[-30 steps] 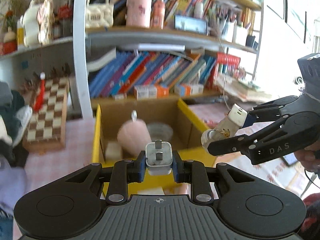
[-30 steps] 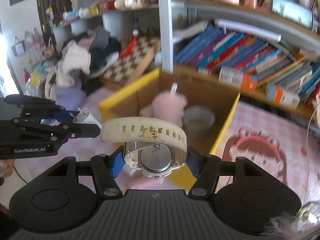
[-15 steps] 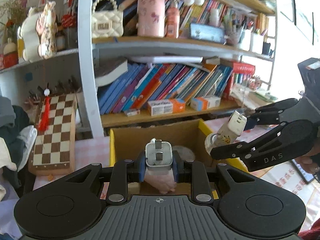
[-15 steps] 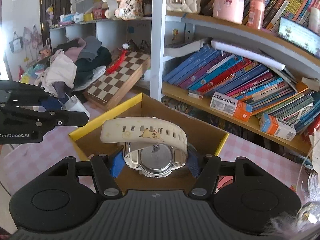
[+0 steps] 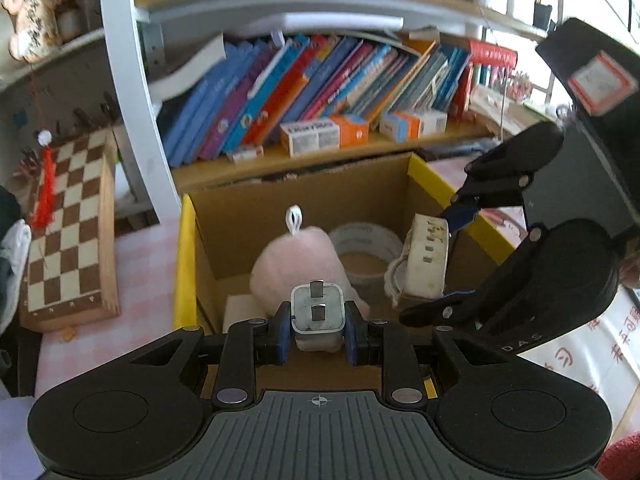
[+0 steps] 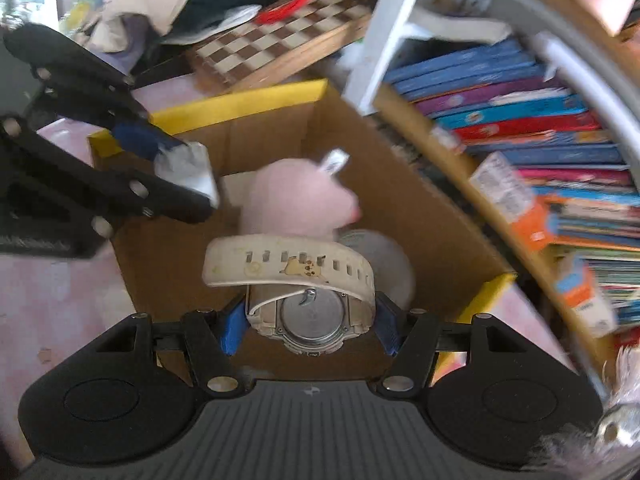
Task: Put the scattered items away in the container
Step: 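Carry the plug and watch into the yellow box and open both tools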
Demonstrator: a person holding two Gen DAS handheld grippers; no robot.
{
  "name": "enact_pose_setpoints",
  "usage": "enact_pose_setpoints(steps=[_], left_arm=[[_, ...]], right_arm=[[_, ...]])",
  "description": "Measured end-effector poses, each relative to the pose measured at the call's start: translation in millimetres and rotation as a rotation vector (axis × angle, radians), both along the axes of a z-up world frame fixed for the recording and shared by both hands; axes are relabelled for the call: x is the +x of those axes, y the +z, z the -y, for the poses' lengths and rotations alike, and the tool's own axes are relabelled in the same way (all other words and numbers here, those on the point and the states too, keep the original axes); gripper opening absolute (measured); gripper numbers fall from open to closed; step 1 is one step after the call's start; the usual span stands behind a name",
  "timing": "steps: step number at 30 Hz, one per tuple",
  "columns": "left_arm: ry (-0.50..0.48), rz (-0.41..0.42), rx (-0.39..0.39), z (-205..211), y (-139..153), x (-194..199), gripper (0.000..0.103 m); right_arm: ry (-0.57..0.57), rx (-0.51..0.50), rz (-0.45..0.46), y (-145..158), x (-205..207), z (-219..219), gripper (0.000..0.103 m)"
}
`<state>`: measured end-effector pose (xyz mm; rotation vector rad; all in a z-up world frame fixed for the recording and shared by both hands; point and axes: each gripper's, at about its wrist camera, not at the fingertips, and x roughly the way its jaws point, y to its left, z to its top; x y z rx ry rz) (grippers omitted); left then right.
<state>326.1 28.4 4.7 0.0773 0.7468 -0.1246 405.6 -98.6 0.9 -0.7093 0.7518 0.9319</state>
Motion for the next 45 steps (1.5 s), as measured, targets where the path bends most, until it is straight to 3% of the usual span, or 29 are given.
enact_pose_setpoints(steps=[8, 17, 25, 37, 45], left_arm=[[0.003, -0.104, -0.02, -3, -15, 13, 0.024], [0.004, -0.134, -0.035, -4, -18, 17, 0.024], [0.011, -0.136, -0.027, -3, -18, 17, 0.024], [0.023, -0.144, -0.036, -5, -19, 17, 0.025], [0.018, -0.099, -0.032, -5, -12, 5, 0.032]], right_arm=[[-0.019, 0.008, -0.242, -10, 26, -8, 0.061], [-0.029, 0.033, -0.339, -15, 34, -7, 0.062], [-0.059, 0.051, -0.283, -10, 31, -7, 0.062], [-0.066, -0.034, -0.214, -27, 34, -14, 0.062], [-0.092, 0.02, -0.21, -15, 32, -7, 0.066]])
